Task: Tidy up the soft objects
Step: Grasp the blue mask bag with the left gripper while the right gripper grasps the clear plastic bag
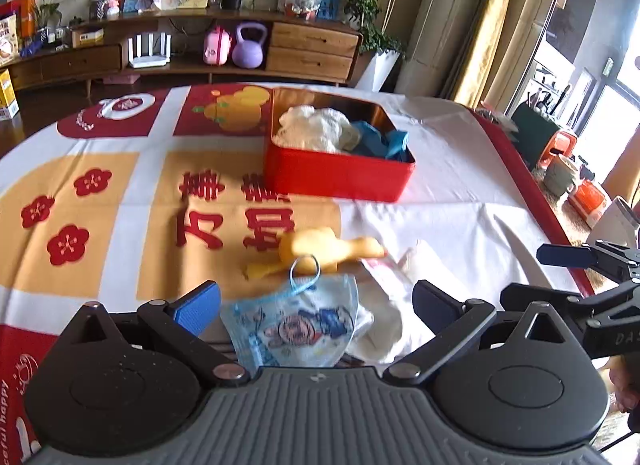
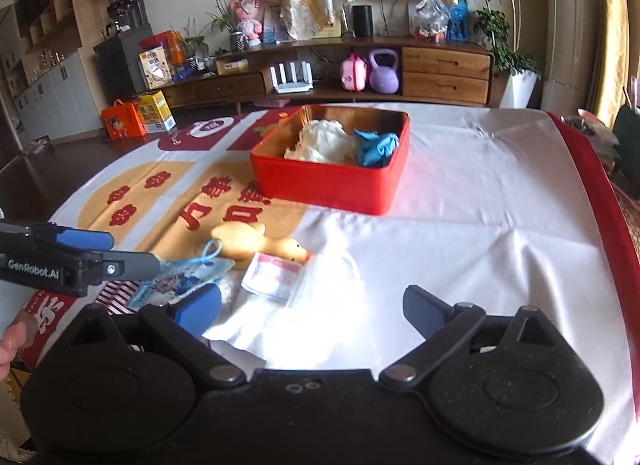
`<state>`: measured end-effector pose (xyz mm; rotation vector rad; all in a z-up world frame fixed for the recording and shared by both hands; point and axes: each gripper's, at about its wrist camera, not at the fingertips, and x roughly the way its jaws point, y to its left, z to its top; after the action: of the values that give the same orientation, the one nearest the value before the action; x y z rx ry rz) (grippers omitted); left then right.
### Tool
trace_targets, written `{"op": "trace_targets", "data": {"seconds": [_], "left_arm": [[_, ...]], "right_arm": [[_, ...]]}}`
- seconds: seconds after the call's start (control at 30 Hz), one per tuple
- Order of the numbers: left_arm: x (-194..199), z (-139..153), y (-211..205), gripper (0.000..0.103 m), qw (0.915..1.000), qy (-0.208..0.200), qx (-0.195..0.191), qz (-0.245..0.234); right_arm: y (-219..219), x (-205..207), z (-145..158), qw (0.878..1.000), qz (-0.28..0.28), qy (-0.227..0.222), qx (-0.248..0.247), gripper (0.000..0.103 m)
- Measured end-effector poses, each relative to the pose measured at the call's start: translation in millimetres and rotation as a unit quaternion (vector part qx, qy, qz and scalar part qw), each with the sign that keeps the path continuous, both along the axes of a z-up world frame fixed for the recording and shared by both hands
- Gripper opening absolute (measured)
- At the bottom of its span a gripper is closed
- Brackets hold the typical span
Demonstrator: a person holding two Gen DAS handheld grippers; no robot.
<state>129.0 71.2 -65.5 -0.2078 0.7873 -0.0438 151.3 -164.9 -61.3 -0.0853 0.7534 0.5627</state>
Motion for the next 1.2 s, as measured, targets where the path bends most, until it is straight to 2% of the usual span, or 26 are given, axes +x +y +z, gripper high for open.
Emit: {"op": "trace_targets", "data": {"seconds": [0.2,0.33,0.53,0.67,0.77,0.93,1.1,1.2], "left_arm": [[-7,-19,-5,0.103,0.9999,0.014,-0.004,-0.007],[-5,-31,-11,0.103,0.9994,0.029,0.017,-0.011],[2,-44,-7,0.103,0.9992,0.041,-0.002,0.002],[9,-52,-5,0.103,0.9986,0.052,0.004,0.005],[14,-56,0,0.103,0.9980,0.060,-0.011,0.015],[21,-65,13,0.102,0.9948,0.079,-0.055,0.033],[22,-67,18,0.101,0.9941,0.078,-0.064,0.040],[22,-66,18,0.093,0.9942,0.075,-0.067,0.037]], "right_arm": [[-3,5,-17,1.000,-0.014,0.027,0.008,0.092],[-3,10,-26,0.999,-0.020,0.042,0.011,0.090],[4,18,-38,0.998,-0.018,0.060,0.010,0.085],[7,26,-45,0.997,-0.020,0.069,0.008,0.080],[7,31,-49,0.996,-0.022,0.080,0.014,0.077],[5,35,-56,0.995,-0.027,0.094,0.019,0.067],[4,35,-56,0.995,-0.025,0.098,0.025,0.056],[4,35,-56,0.995,-0.024,0.098,0.023,0.051]]}}
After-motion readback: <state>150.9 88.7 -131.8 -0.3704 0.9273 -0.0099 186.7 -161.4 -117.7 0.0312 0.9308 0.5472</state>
